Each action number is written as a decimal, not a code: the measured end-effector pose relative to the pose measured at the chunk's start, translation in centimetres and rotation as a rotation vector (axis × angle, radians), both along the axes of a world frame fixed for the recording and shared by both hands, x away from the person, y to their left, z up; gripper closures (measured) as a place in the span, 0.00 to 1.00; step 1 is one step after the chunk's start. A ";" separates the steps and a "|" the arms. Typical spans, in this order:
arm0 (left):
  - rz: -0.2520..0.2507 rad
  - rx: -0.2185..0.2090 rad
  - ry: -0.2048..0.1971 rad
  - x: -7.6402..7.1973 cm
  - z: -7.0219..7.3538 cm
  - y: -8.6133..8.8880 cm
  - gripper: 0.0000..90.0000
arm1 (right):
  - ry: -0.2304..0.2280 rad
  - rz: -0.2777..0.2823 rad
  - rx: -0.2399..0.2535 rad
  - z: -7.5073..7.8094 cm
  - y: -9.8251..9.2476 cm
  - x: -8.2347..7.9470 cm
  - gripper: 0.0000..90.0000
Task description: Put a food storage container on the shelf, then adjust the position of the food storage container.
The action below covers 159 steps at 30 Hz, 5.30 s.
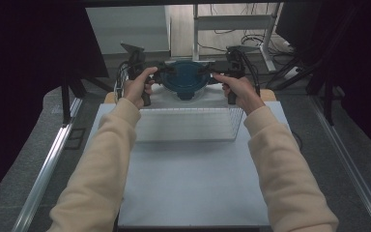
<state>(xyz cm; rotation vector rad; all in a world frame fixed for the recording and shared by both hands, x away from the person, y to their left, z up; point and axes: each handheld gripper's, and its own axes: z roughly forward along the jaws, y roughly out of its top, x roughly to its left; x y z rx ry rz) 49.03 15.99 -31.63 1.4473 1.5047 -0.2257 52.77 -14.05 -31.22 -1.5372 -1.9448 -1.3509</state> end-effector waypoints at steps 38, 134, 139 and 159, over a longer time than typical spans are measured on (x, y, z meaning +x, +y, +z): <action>-0.254 0.338 -0.309 -20.5 -7.7 -2.7 0.23 | -0.518 0.178 -0.277 -5.5 -4.9 -18.5 0.23; 0.052 0.530 0.075 -34.5 -19.1 17.9 1.00 | -0.425 0.153 -0.396 -14.9 -7.9 -22.6 0.24; -0.014 0.523 0.084 -34.8 -19.7 16.4 1.00 | -0.430 0.151 -0.395 -14.9 -8.0 -22.5 0.24; -0.140 0.468 0.013 -31.0 -19.7 9.3 1.00 | -0.424 0.142 -0.395 -15.0 -8.3 -22.4 0.24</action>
